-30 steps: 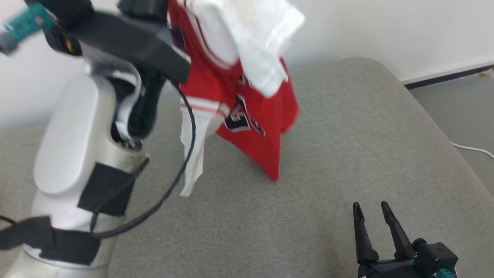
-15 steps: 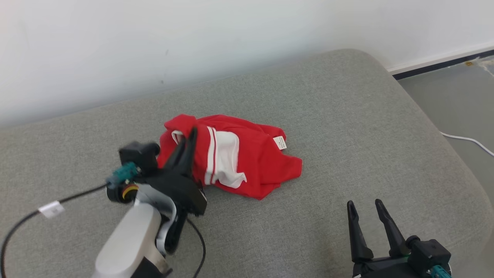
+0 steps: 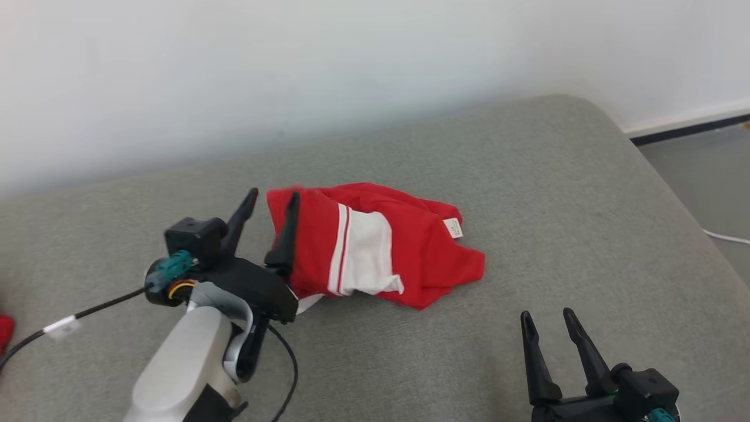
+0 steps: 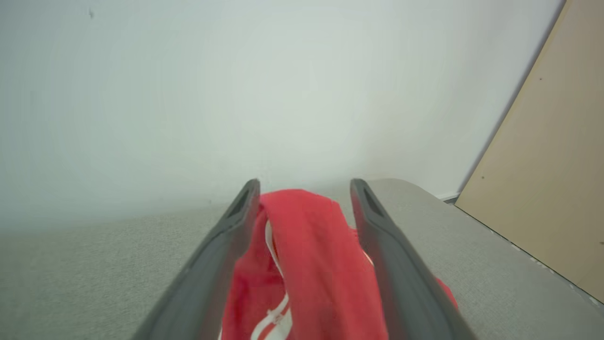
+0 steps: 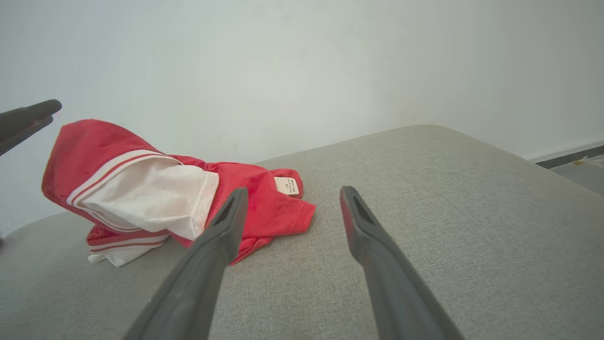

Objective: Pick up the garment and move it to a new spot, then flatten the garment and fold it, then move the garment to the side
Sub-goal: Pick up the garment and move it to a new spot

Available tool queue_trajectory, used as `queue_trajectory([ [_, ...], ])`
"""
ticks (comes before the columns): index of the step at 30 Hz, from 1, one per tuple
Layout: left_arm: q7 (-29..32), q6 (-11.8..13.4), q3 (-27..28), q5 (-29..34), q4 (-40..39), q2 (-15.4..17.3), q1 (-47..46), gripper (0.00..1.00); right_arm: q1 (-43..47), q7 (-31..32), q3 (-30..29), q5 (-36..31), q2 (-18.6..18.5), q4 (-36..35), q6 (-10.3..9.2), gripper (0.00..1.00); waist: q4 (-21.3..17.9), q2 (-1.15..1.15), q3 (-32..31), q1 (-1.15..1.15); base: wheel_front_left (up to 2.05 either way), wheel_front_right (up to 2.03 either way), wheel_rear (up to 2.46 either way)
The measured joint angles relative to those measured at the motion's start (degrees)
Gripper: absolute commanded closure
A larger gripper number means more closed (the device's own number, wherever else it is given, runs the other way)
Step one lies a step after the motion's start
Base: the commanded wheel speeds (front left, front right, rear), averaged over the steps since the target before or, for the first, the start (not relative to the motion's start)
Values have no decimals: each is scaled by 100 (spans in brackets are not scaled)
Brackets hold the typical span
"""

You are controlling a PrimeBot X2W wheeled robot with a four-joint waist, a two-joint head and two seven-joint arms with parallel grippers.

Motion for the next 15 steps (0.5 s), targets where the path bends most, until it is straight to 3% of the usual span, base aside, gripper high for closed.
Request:
queue_trajectory([
  [11,-38,281,695,380,-1350,504,934,0,124,0,-44,-5,2,-70,0,0,553,0,-226,0,0,0,0],
  [15,-38,423,954,876,-1989,610,1549,0,188,0,-52,-12,4,-83,0,0,716,0,-290,0,0,0,0],
])
